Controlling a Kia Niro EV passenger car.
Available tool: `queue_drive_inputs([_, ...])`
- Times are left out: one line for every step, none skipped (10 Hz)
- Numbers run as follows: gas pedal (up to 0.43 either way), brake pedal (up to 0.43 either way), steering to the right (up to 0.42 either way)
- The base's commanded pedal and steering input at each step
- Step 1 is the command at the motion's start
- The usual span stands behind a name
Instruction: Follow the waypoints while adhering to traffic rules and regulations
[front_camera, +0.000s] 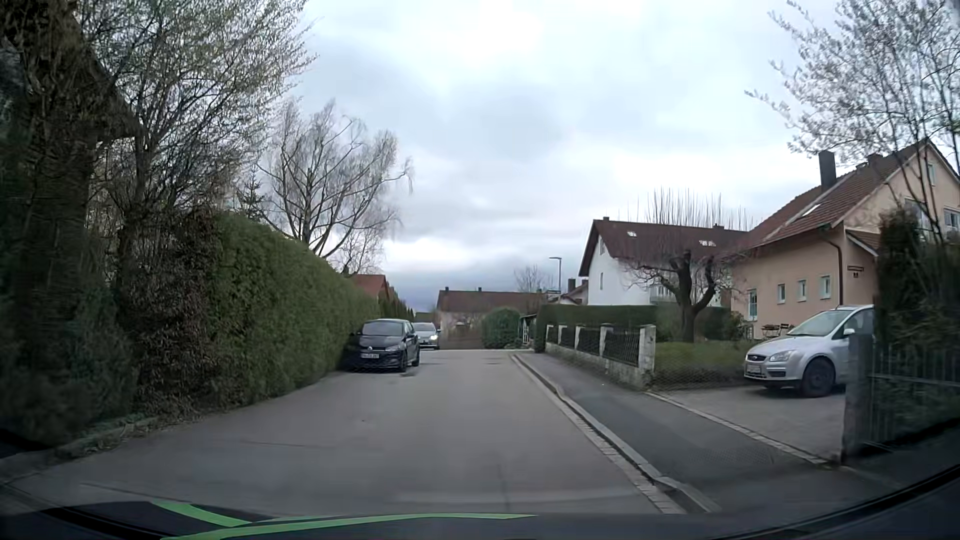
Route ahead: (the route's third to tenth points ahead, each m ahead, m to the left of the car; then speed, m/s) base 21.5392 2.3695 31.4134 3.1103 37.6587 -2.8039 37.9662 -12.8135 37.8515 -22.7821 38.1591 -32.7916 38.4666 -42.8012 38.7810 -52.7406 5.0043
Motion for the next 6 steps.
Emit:
queue_drive_inputs([0.157, 0.000, -0.007])
queue_drive_inputs([0.169, 0.000, -0.006])
queue_drive_inputs([0.169, 0.000, -0.003])
queue_drive_inputs([0.169, 0.000, -0.001])
queue_drive_inputs([0.169, 0.000, -0.001])
queue_drive_inputs([0.169, 0.000, -0.001])
